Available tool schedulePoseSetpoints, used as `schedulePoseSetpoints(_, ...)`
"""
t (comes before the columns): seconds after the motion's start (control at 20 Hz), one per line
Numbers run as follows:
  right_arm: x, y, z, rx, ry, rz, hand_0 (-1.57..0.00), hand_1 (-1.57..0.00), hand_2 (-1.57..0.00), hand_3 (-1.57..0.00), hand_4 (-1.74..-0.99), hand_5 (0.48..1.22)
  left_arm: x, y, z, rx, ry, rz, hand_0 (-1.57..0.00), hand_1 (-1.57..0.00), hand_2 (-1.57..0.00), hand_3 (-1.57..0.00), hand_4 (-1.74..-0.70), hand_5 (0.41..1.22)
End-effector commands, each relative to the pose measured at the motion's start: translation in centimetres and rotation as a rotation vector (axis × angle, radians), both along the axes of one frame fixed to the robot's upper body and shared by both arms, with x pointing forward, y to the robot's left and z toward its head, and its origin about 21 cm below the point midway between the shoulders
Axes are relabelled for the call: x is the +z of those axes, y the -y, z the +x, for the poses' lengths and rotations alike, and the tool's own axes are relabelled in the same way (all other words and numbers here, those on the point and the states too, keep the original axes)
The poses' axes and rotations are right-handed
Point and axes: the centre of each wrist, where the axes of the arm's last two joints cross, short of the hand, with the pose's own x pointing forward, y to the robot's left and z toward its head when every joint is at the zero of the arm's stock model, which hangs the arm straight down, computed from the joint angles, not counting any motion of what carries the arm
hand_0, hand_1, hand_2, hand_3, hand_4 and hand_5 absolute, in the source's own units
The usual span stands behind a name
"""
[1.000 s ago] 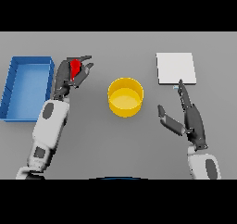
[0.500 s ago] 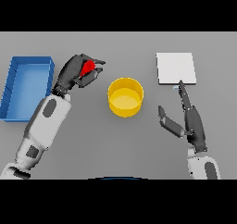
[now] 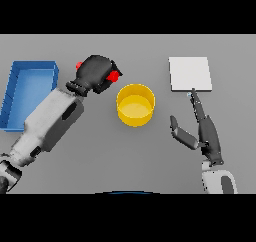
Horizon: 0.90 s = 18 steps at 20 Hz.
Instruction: Pick up the red beaker and tilt it to pour out 1 green nut into yellow bowl. Pick up the yellow bowl and place it on the metallic measuring scale.
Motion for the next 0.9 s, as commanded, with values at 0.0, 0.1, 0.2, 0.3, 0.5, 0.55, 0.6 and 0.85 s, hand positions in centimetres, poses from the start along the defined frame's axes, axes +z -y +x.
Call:
schedulePoseSetpoints(0.0, -0.1, 0.1, 0.1, -0.003, -0.013, 0.005, 0.00, 0.00, 0.00, 0.00, -1.268, 0.720, 0.4, 0.4, 0.3, -0.025, 0.006, 0.063, -1.57, -1.57, -1.57, -1.57, -1.74, 1.186)
schedulePoseSetpoints(0.1, -0.3, 0.1, 0.1, 0.006, 0.004, 0.006, 0.00, 0.00, 0.00, 0.00, -1.261, 0.715, 1.3, 1.1, 1.0, -0.073, 0.025, 0.193, -1.57, -1.57, -1.57, -1.57, -1.69, 1.198)
schedulePoseSetpoints(0.2, 0.3, 0.0, 0.4, -0.016, 0.003, 0.016, 0.00, 0.00, 0.00, 0.00, -1.258, 0.697, 1.8, 1.9, 1.4, -0.123, 0.043, 0.325, -1.57, -1.57, -1.57, -1.57, -1.61, 1.206)
schedulePoseSetpoints(0.3, -0.2, 0.2, 0.3, -0.030, -0.008, 0.005, 0.00, 0.00, 0.00, 0.00, -1.245, 0.679, 2.6, 3.4, 1.6, -0.163, 0.046, 0.444, -1.57, -1.57, -1.57, -1.57, -1.66, 1.212)
schedulePoseSetpoints(0.5, -0.2, 0.4, 0.3, -0.035, -0.001, 0.026, 0.00, 0.00, 0.00, 0.00, -1.209, 0.654, 2.6, 5.3, 1.7, -0.230, 0.052, 0.611, -1.57, -1.57, -1.57, -1.57, -1.70, 1.217)
schedulePoseSetpoints(0.55, -0.3, 0.2, 0.4, -0.043, -0.008, 0.021, 0.00, 0.00, 0.00, 0.00, -1.198, 0.650, 2.9, 5.7, 1.8, -0.245, 0.057, 0.653, -1.57, -1.57, -1.57, -1.57, -1.71, 1.218)
schedulePoseSetpoints(0.6, -0.6, -0.2, 0.2, -0.041, -0.010, 0.014, 0.00, 0.00, 0.00, 0.00, -1.193, 0.649, 3.1, 5.8, 1.8, -0.260, 0.064, 0.702, -1.57, -1.57, -1.57, -1.57, -1.72, 1.219)
schedulePoseSetpoints(0.85, -0.5, -0.3, 0.2, -0.054, -0.007, -0.002, 0.00, 0.00, 0.00, 0.00, -1.183, 0.643, 3.3, 7.1, 1.9, -0.298, 0.143, 0.918, -1.57, -1.57, -1.57, -1.57, -1.73, 1.220)
